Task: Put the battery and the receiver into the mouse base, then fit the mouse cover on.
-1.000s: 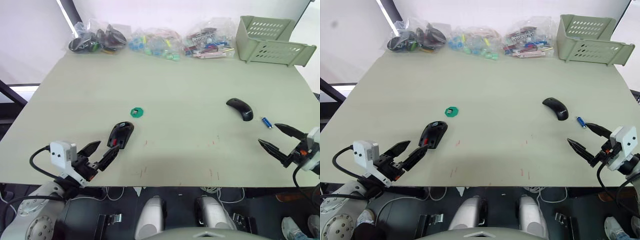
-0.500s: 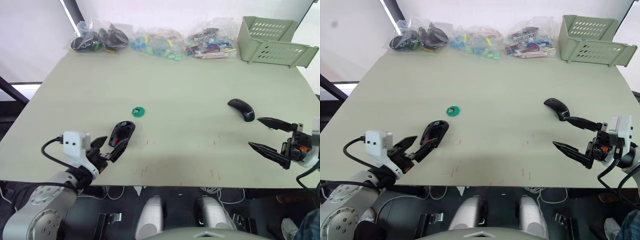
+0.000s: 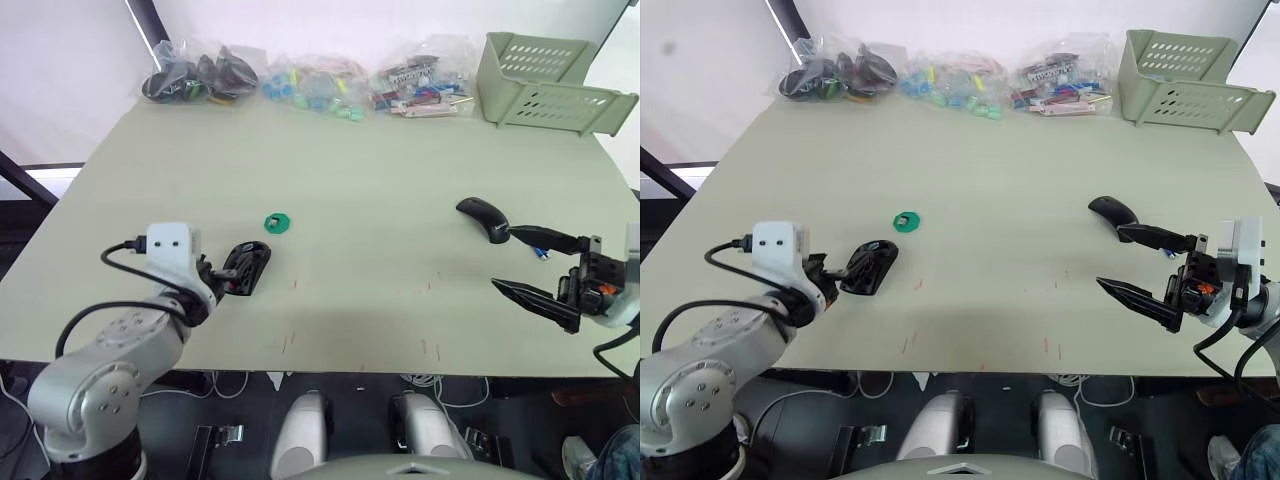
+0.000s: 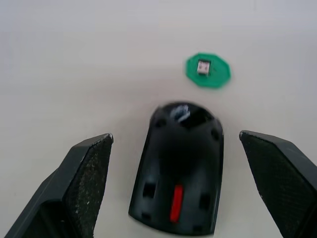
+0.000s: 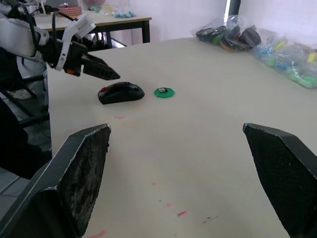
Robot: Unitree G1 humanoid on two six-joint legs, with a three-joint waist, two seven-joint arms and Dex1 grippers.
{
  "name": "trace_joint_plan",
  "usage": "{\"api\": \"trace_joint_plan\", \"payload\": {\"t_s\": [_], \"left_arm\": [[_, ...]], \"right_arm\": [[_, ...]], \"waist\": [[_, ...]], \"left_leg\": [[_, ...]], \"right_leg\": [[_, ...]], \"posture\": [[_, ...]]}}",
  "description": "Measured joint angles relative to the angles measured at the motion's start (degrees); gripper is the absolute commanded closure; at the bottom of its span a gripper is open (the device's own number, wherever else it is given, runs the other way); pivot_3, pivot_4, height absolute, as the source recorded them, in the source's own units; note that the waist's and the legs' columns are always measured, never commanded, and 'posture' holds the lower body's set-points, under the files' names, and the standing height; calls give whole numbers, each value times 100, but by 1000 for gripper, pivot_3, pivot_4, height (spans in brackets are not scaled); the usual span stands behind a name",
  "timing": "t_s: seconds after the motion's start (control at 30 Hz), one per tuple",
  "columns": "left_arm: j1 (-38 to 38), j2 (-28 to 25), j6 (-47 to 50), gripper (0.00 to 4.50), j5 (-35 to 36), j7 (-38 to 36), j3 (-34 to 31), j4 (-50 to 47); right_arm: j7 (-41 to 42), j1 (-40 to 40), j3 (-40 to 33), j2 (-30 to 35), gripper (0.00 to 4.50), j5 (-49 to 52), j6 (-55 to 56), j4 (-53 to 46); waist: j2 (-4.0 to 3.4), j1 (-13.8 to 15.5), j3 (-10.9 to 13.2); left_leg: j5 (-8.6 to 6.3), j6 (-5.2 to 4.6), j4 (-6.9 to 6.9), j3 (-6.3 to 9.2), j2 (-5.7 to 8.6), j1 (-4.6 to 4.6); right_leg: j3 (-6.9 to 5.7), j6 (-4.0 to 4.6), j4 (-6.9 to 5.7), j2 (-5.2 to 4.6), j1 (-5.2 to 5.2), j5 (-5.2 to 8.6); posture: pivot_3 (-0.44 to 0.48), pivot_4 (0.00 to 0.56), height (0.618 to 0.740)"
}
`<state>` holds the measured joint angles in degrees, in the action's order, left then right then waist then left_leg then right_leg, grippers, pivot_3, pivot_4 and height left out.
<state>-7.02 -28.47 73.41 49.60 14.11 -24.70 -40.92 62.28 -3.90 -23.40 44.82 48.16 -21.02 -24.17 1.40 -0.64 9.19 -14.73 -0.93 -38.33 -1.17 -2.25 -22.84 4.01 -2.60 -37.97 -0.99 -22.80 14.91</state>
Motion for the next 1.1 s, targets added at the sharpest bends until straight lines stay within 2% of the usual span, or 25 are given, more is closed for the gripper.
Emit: {"api": "trace_joint_plan", "payload": {"t_s": [0.17, 0.33, 0.73, 1.1], "left_arm": [[-569, 214, 601, 150, -159, 185, 144, 394], [-968, 185, 893, 150, -700, 117, 449, 950], [-1137, 284, 1001, 150, -1359, -331, 662, 1073], [-1231, 493, 1043, 150, -1794, -712, 603, 1168]], "right_arm": [[-26, 44, 11, 0, 0, 8, -87, -12], [-20, 47, 17, -1, 0, 6, -111, -22], [-50, -59, 16, -7, 0, -15, -110, -196], [1, -57, 16, -7, 0, -79, -77, -172]], "waist": [[5, -12, 3], [7, -13, 4], [8, -13, 4], [7, -11, 4]], "left_leg": [[0, 0, 2, 4, 2, -3], [0, 1, 3, 6, 3, -4], [0, 1, 2, 5, 3, -3], [0, 1, 3, 6, 3, -2]], "right_leg": [[-2, 0, 1, 1, 0, 0], [-5, 0, 1, 0, 0, 0], [-3, -1, 0, -1, 0, -1], [-3, -1, 0, -1, 0, -1]], "posture": [[0, 150, 740], [0, 150, 740], [0, 150, 740], [0, 150, 740]]}}
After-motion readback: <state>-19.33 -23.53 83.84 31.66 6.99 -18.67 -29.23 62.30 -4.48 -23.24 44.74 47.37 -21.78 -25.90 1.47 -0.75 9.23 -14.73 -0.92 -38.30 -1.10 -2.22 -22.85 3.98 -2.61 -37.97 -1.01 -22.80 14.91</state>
